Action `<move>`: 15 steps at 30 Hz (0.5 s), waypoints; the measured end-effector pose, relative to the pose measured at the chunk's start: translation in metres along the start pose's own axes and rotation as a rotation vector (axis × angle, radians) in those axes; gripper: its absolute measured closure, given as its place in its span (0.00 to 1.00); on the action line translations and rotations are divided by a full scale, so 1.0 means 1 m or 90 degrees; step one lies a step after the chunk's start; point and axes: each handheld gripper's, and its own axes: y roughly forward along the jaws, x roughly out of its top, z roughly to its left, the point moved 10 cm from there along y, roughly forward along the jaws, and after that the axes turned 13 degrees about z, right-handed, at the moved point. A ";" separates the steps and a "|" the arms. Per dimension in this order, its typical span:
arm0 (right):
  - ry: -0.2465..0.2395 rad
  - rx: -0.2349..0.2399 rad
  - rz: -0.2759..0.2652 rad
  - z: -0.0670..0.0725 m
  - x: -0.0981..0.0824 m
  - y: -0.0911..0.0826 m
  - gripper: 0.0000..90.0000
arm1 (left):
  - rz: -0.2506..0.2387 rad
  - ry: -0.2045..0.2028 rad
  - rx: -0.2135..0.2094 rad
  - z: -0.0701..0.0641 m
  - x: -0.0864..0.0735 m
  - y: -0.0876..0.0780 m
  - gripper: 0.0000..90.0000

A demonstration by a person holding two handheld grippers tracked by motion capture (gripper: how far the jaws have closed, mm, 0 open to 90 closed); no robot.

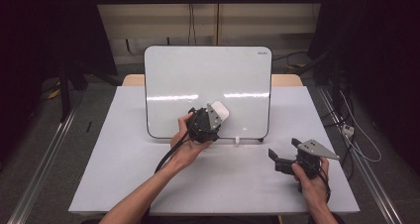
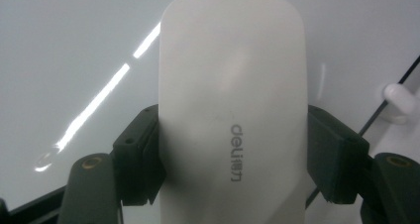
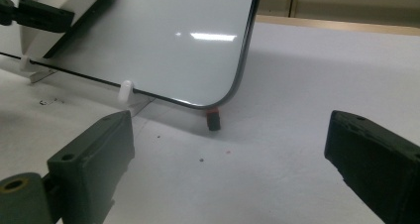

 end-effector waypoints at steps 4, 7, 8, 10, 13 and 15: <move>-0.003 0.001 -0.001 0.000 -0.001 -0.001 0.06 | -0.028 -0.007 -0.008 0.007 0.004 -0.021 0.35; -0.003 0.001 -0.002 0.001 -0.001 -0.001 0.06 | -0.033 -0.003 0.000 0.013 -0.002 -0.030 0.35; -0.003 0.001 -0.002 0.000 -0.001 -0.001 0.06 | -0.038 -0.009 -0.002 0.015 -0.004 -0.032 0.35; -0.003 0.001 -0.002 0.000 -0.001 -0.001 0.06 | -0.039 -0.021 -0.002 0.021 -0.009 -0.033 0.35; -0.002 0.002 -0.002 0.001 0.000 -0.001 0.06 | -0.038 -0.041 0.003 0.032 -0.018 -0.037 0.35; -0.002 0.002 0.000 0.001 -0.001 -0.001 0.06 | -0.039 -0.056 -0.003 0.037 -0.024 -0.041 0.35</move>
